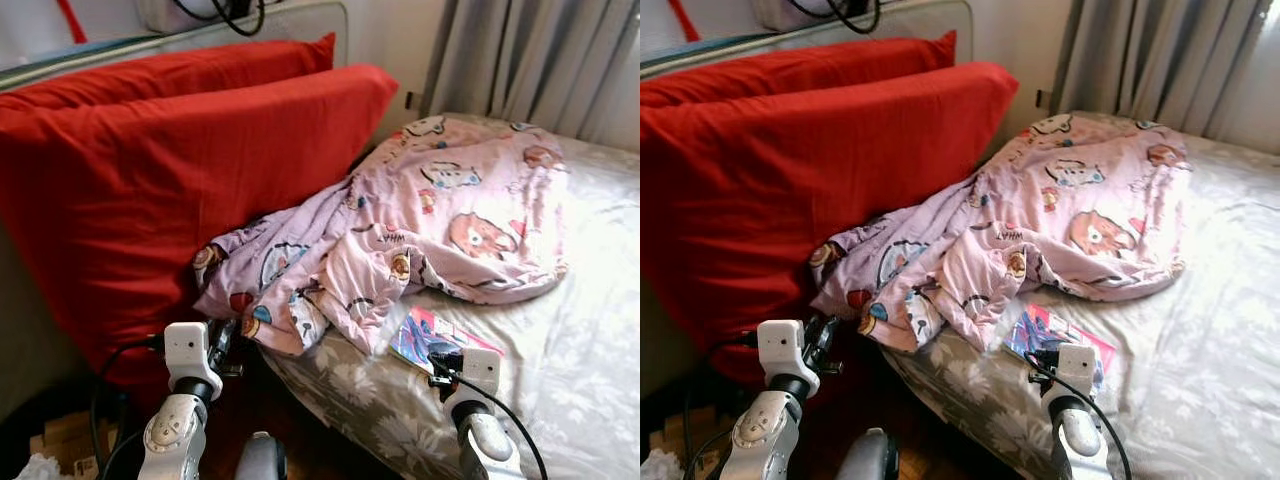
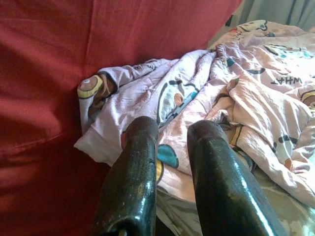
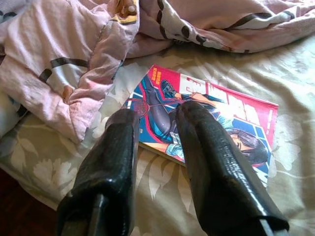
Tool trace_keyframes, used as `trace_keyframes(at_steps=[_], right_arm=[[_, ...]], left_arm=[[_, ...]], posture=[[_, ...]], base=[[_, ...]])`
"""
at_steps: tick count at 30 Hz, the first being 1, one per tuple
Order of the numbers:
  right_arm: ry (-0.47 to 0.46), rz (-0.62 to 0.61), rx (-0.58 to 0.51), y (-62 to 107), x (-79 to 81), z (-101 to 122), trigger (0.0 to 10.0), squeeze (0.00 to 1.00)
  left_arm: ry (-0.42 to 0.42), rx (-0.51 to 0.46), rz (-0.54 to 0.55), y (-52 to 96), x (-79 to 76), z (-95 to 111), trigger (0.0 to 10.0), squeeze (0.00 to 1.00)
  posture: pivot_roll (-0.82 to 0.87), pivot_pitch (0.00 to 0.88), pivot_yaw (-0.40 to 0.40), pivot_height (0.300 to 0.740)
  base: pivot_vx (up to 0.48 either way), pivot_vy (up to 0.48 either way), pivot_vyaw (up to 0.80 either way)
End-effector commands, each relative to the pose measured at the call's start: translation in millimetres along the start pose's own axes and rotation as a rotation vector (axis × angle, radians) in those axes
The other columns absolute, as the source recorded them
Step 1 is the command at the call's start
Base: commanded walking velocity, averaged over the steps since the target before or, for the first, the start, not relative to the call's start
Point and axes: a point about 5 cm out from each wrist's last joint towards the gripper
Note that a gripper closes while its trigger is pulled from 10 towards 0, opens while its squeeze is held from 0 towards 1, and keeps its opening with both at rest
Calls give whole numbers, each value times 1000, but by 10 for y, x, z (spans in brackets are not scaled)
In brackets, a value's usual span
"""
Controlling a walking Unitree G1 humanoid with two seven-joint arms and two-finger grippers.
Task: Clean up the room
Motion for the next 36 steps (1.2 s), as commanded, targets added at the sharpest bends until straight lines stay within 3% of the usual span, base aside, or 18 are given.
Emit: trace_keyframes(at_steps=[1,5,11,36], right_arm=[[4,14,3,-19,27,19,10000,0],[3,16,19,-23,36,7,10000,0],[-6,31,-5,-22,55,28,10000,0],[-6,31,-5,-22,55,28,10000,0]], left_arm=[[-4,-4,-5,-18,4,33,10000,0],[-6,-6,-1,-22,11,38,10000,0],[-7,-6,2,-23,18,39,10000,0],[-7,-6,2,-23,18,39,10000,0]], posture=[[46,0,10,641],[47,0,10,641],[48,0,10,601],[48,0,10,601]], base=[[0,0,0],[0,0,0],[0,0,0],[0,0,0]])
Point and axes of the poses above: a point about 5 cm out from each wrist's last joint towards the gripper, its own y axis pointing back from the gripper into the wrist, its own z axis along the axis of the wrist's last joint, x = y × z, and after that the axes turned 3 degrees about -y, right-handed
